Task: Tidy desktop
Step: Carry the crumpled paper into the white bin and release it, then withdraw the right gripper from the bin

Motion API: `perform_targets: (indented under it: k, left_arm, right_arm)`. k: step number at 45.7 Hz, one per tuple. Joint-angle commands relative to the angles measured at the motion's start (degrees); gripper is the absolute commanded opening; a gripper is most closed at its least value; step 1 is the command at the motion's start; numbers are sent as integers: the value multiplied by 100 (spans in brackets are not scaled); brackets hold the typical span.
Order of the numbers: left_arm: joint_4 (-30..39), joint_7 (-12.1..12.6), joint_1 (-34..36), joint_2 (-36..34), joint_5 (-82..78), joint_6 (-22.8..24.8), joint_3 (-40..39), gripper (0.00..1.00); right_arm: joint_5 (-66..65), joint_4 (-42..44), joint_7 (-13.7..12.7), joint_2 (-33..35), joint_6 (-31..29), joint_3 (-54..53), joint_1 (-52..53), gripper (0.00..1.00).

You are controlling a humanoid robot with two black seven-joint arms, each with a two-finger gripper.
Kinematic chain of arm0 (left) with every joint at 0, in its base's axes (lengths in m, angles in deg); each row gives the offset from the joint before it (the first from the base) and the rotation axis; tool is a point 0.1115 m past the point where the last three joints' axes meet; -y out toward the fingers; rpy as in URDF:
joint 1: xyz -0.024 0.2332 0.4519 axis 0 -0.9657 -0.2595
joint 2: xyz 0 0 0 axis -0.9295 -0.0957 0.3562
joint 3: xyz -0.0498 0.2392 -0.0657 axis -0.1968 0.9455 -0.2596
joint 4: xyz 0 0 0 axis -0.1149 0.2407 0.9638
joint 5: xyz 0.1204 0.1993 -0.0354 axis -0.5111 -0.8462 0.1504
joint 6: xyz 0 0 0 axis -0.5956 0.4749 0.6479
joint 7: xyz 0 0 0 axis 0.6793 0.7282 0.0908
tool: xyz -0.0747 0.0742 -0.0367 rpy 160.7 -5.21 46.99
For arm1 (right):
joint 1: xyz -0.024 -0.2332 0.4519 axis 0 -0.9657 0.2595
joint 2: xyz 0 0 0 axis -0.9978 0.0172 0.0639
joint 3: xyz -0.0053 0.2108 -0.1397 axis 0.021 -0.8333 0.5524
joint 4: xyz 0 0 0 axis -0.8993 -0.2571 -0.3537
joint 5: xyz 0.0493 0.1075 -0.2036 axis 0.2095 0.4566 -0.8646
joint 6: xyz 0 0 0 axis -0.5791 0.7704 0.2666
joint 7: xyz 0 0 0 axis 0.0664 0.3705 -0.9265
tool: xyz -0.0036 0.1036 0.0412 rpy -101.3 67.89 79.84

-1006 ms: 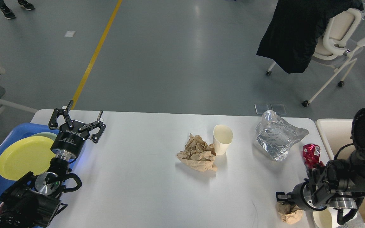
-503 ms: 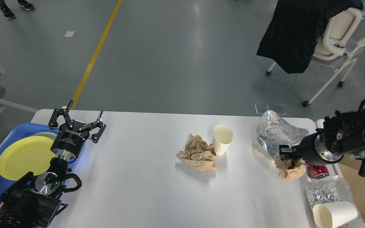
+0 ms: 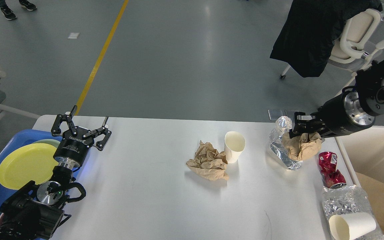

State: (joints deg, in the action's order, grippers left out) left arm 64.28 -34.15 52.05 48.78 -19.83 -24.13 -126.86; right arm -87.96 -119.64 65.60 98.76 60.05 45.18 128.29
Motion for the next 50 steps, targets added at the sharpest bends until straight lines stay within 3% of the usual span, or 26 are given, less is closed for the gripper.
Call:
perform_targets:
  k: [1, 13, 19, 24, 29, 35, 36, 37, 38, 50]
  left_arm:
    - [0, 8, 0, 0, 0, 0, 0, 100]
    - [0, -1, 0, 0, 0, 0, 0, 100]
    - [0, -1, 0, 0, 0, 0, 0, 100]
    - [0, -1, 0, 0, 0, 0, 0, 100]
    - [0, -1, 0, 0, 0, 0, 0, 100]
    - [0, -1, 0, 0, 0, 0, 0, 100]
    - [0, -1, 9, 0, 0, 0, 0, 100]
    - [0, -1, 0, 0, 0, 0, 0, 100]
    - [0, -1, 0, 0, 0, 0, 0, 100]
    - [0, -1, 9, 0, 0, 0, 0, 100]
  right_arm:
    - [-18, 1151, -15, 320, 4, 64, -714, 0]
    - [79, 4736, -15, 760, 171, 12, -3525, 0]
    - [648, 7098, -33, 760, 707, -243, -5712, 0]
    - [1685, 8780, -112, 655, 804, -629, -7568, 0]
    - [2205, 9318, -462, 303, 997, -911, -8352, 0]
    - [2250, 9309, -929, 233, 1797, -1254, -8547, 0]
    - [2250, 9309, -938, 224, 1876, -1298, -8573, 18]
    - [2259, 9309, -947, 224, 1876, -1342, -8590, 50]
    - [2267, 9309, -947, 206, 1902, -1377, -8599, 99]
    - [2311, 9318, -965, 241, 1938, -1483, -8845, 100]
